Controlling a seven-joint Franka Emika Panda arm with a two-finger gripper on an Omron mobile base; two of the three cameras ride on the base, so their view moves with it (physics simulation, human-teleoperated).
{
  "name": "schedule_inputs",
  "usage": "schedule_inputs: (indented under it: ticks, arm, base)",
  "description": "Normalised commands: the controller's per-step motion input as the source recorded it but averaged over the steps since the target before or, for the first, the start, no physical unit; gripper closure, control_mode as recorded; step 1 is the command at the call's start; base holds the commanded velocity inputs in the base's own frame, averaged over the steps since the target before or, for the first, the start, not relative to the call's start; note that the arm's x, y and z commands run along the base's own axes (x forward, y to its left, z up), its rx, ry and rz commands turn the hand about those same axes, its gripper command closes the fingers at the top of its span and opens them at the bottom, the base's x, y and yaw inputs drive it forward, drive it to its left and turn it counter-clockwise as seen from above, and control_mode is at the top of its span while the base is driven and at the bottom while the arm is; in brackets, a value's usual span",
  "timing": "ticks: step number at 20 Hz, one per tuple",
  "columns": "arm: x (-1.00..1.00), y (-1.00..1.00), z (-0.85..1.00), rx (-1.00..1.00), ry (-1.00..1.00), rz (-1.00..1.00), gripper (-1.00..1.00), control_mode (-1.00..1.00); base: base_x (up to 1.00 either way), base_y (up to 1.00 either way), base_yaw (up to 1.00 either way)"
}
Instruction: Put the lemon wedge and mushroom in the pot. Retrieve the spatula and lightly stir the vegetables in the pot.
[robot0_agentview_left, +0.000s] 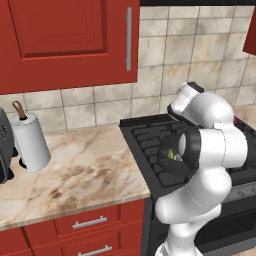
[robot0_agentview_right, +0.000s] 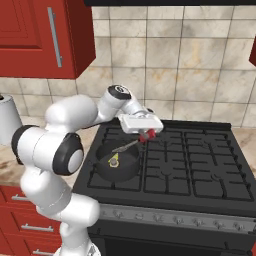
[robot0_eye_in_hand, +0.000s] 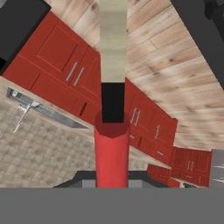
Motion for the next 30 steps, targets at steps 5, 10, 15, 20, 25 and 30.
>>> schedule_inputs:
  ticks: [5, 10, 15, 20, 25, 30]
  arm:
    - [0.22, 0.01, -0.24, 0.0, 0.0, 0.0, 1.0, -1.0]
    - [0.14, 0.02, -0.22, 0.0, 0.02, 0.0, 1.0, -1.0]
    - [0.21, 0.0, -0.42, 0.0, 0.13, 0.0, 1.0, -1.0]
    - [0.19, 0.0, -0.12, 0.0, 0.1, 0.0, 1.0, -1.0]
    - [0.3, 0.0, -0.01, 0.0, 0.03, 0.0, 1.0, -1.0]
    - [0.55, 0.0, -0.29, -0.03, 0.1, 0.0, 1.0, -1.0]
  base:
    - [0.0, 0.0, 0.0]
    - [0.0, 0.0, 0.0]
    - [0.0, 0.0, 0.0]
    - [0.0, 0.0, 0.0]
    - [0.0, 0.0, 0.0]
    - [0.0, 0.0, 0.0]
